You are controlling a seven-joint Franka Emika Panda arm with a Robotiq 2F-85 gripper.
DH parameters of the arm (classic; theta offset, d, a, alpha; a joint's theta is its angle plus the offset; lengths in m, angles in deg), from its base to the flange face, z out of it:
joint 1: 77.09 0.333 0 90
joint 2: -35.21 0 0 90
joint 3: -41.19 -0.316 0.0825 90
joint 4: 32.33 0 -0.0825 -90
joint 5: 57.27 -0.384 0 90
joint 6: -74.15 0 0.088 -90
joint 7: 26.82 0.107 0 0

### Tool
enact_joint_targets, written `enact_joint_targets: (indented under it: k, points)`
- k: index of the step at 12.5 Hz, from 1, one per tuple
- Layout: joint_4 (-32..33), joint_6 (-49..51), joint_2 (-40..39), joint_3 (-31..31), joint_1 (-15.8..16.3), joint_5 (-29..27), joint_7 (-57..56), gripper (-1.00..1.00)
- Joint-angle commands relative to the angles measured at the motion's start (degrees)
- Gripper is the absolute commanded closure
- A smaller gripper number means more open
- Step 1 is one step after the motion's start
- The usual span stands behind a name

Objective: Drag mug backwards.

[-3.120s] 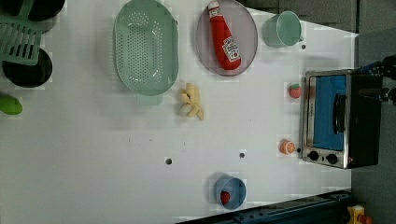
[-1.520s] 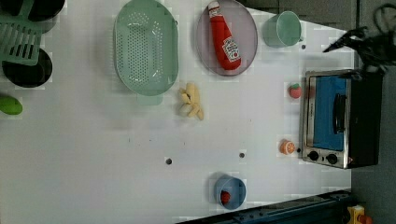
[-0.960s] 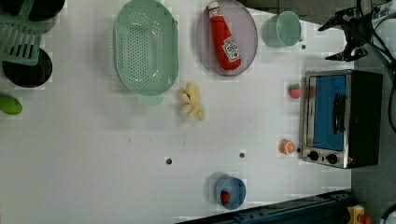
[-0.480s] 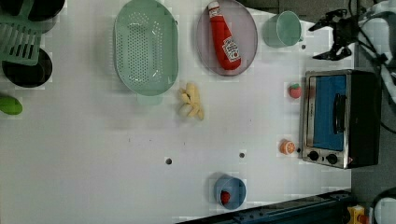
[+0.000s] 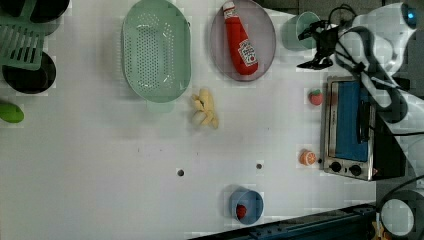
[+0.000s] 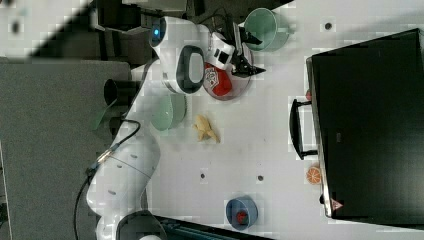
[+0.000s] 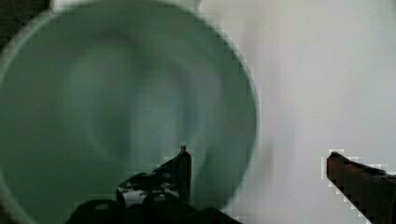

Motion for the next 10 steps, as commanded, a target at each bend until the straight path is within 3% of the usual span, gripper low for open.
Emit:
enact_joint_targets:
  k: [1,7,8,10]
  points:
    - [2.2,-1.8,2.9,0.9,-1.0,-1.0,1.3,-0.91]
    - [3.3,-4.5,2.9,0.6,-0.9,-1.1,1.3,0.53]
    - [3.7,-4.6,3.2,0.6,-0.9,-1.1,1.3,0.65]
    - [5.5,-6.2,4.2,0.5,-0.9,-1.1,1.3,0.65]
